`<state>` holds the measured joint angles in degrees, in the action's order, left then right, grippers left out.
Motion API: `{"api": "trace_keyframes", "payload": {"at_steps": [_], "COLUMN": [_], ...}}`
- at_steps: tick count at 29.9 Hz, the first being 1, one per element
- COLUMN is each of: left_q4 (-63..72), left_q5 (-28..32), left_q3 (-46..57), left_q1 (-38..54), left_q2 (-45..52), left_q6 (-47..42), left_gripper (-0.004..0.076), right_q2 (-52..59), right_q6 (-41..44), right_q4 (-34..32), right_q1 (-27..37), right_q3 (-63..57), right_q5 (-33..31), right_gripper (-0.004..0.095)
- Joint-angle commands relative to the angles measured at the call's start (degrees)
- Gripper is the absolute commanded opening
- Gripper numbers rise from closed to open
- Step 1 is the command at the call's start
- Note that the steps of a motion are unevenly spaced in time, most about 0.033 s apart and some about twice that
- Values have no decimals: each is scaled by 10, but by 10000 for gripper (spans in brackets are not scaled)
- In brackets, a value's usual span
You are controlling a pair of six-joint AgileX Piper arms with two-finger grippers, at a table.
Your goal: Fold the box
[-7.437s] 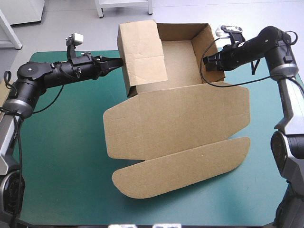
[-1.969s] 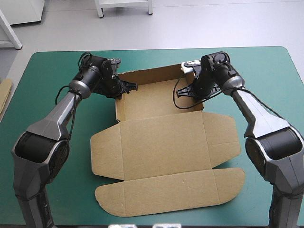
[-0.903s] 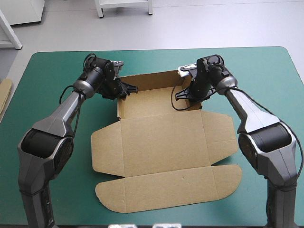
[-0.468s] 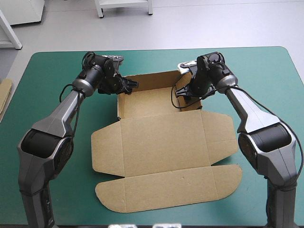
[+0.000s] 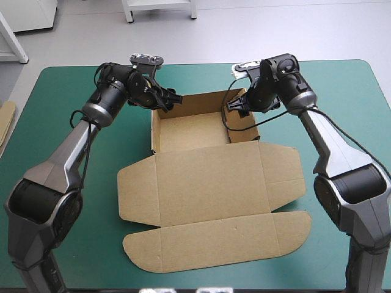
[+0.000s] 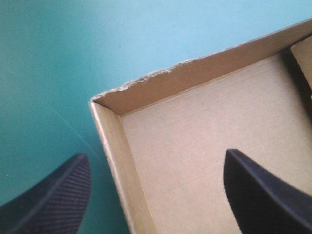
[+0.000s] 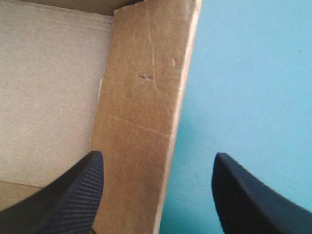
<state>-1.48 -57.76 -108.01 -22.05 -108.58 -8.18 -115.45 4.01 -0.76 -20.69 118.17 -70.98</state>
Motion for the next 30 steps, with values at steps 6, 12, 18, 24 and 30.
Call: {"api": "trace_keyframes", "payload": {"at_steps": [6,12,18,24,30], "left_q4": [3,2,2,2,8], "left_q5": [139,226,291,317,384], "left_q3": [138,285,411,536,651], "left_q1": [-11,-11,-11,-11,-11], "left_q2": [148,261,377,480,622], "left_q6": [19,14,14,14,14], "left_gripper": [549,549,549,549,549], "right_q2": [79,134,221,234,232], "right_q6": [-20,-23,-16,-18,-18], "right_q4": [0,14,13,13,13], "right_q1": [2,2,2,2,2], "right_q3": [14,-57,-177,-193,-193], "right_q5": [-4,44,135,158,172], "right_gripper": [510,509,509,509,509]}}
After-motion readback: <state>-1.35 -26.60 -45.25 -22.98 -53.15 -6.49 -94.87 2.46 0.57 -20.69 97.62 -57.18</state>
